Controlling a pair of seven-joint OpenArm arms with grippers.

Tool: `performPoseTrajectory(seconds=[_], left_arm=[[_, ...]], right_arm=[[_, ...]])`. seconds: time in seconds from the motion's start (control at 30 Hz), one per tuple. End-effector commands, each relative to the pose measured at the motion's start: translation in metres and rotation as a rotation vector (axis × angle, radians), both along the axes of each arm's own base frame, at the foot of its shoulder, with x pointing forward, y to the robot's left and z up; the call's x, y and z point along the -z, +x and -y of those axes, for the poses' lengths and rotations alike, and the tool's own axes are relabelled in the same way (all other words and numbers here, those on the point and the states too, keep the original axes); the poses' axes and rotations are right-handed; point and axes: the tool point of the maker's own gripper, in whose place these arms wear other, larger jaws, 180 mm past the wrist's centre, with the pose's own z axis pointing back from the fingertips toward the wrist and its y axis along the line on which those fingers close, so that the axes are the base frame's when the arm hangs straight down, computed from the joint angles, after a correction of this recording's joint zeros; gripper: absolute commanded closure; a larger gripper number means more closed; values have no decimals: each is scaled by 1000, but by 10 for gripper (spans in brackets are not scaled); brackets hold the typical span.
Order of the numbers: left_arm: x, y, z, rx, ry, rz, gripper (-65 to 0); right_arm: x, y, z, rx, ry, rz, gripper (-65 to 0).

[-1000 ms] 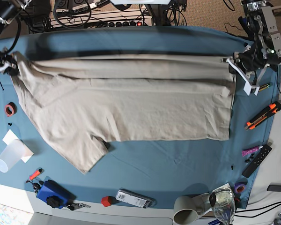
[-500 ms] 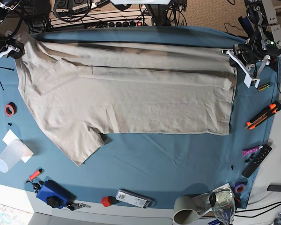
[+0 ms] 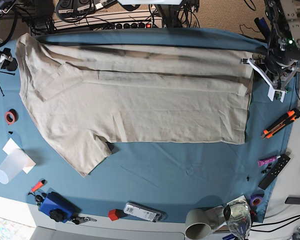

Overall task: Fold the T-shirt properly
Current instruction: 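Reach the right gripper to the sleeve and pinch it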

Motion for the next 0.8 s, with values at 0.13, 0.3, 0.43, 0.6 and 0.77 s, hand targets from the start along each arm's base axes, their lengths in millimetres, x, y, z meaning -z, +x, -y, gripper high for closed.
performPoseTrajectory(seconds=[0.13, 0.3, 0.43, 0.6, 0.77], left_arm=[[-29, 18, 1, 22, 25, 143, -237], [-36, 17, 4, 32, 34, 147, -237], [-45, 17, 8, 45, 45, 164, -237], [-47, 17, 9, 48, 47, 172, -237], [-47, 17, 9, 49, 47, 172, -237]], right_arm=[[-48, 32, 6, -49, -106, 132, -187], [-91, 78, 6, -47, -135, 321, -187], [-112, 107, 8, -42, -190, 424, -187], [-99, 134, -3, -98, -286, 378, -187], [-81, 170, -22, -185, -363, 300, -279]])
